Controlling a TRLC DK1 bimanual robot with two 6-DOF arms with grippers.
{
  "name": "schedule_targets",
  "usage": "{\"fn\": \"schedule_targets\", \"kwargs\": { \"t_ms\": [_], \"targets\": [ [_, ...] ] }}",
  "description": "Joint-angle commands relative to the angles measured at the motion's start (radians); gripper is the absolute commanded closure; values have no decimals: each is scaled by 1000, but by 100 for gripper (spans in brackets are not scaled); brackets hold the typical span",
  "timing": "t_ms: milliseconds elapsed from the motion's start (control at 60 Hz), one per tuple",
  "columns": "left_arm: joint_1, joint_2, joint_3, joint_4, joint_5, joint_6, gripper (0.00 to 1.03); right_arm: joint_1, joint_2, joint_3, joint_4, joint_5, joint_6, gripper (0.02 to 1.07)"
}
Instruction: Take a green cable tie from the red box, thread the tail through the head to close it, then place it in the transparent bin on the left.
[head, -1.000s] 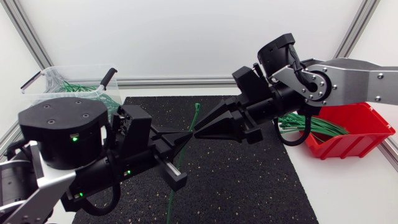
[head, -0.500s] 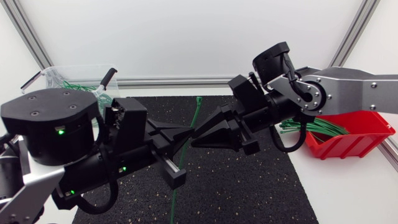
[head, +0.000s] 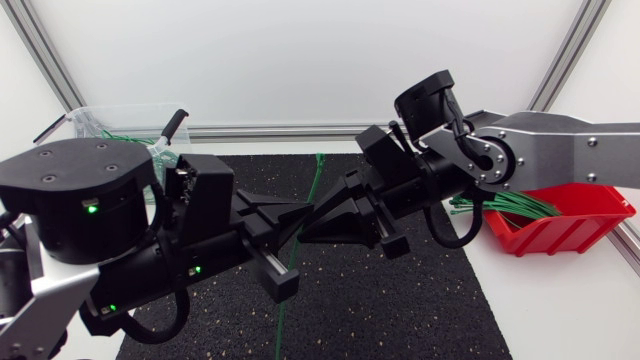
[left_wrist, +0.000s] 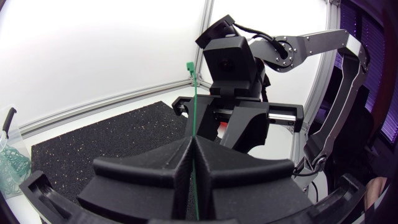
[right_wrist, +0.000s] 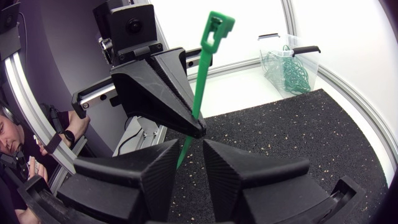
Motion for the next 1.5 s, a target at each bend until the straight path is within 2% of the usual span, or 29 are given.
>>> {"fn": "schedule_targets", "kwargs": {
  "t_ms": [0, 67, 400, 450, 533, 650, 1383, 1433, 1483],
  "targets": [
    [-4, -11, 28, 0, 5, -16, 99, 8, 13, -33, 21, 0, -20, 92],
    [-4, -11, 28, 0, 3, -18, 99, 11, 10, -38, 33, 0, -20, 101],
    [-10, -11, 31, -6, 5, -24, 99, 20, 3, -47, 47, 15, -20, 101],
    [-10, -11, 32, -6, 5, -24, 99, 22, -3, -53, 59, 32, -18, 100],
    [-11, -10, 34, -7, 5, -24, 99, 20, -6, -54, 61, 48, -20, 91],
    [-11, -8, 35, -7, 5, -26, 99, 19, -4, -54, 63, 49, -12, 88],
    [-11, -2, 35, -11, 5, -32, 99, 31, -32, -62, 82, 63, -5, 85],
    [-11, -1, 35, -9, 5, -33, 99, 32, -35, -62, 84, 63, -5, 86],
    [-11, 1, 37, -9, 5, -33, 99, 35, -35, -67, 90, 64, -5, 91]
  ]
}}
